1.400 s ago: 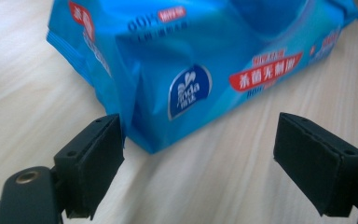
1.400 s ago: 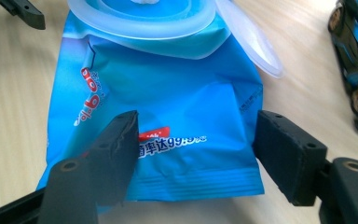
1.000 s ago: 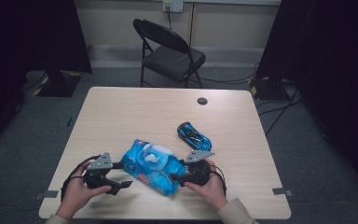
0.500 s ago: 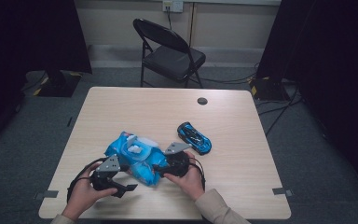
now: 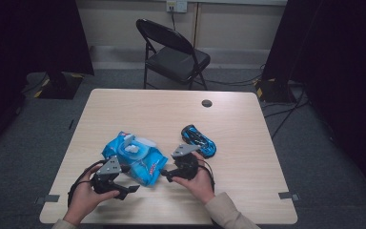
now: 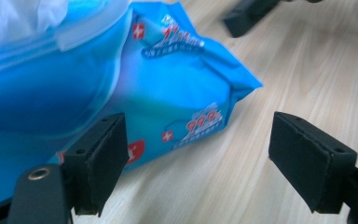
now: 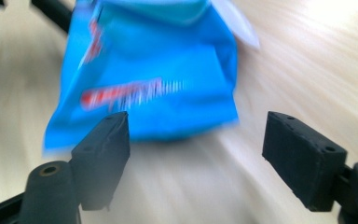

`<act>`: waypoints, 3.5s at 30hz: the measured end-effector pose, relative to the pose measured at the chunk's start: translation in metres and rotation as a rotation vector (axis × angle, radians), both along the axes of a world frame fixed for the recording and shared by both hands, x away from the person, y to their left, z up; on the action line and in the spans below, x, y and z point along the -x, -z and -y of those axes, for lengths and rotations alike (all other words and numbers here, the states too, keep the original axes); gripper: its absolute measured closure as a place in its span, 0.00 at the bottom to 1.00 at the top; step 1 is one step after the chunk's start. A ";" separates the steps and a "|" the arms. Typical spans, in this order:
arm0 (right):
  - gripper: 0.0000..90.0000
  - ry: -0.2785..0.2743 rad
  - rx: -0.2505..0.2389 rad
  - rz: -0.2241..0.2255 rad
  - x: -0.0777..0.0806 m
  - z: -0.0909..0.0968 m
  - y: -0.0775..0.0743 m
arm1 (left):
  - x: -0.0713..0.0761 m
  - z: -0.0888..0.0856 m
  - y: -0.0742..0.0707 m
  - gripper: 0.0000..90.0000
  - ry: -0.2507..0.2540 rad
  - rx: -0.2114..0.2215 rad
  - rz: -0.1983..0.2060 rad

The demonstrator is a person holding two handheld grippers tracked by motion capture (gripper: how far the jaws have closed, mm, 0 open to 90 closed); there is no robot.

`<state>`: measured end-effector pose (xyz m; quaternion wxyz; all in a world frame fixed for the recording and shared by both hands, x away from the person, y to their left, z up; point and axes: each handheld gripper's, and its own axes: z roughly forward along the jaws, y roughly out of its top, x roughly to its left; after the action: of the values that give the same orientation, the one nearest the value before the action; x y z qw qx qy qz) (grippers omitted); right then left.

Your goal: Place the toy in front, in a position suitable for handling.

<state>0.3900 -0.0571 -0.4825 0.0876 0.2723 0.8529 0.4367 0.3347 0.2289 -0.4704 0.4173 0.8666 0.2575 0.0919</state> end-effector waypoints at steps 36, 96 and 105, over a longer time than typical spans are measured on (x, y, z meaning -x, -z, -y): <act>0.16 0.032 0.115 -0.002 0.040 0.080 0.024 | -0.030 0.004 0.008 0.35 -0.217 -0.028 0.000; 0.18 -0.024 0.092 0.056 -0.062 -0.066 0.007 | -0.040 -0.034 0.022 0.22 -0.250 -0.016 -0.084; 0.16 0.021 0.097 0.094 -0.054 0.026 -0.012 | -0.034 -0.030 0.022 0.22 -0.238 -0.017 -0.091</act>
<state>0.4444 -0.0830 -0.4700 0.1454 0.2557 0.8651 0.4063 0.3686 0.2585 -0.4926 0.3842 0.8368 0.3762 0.1036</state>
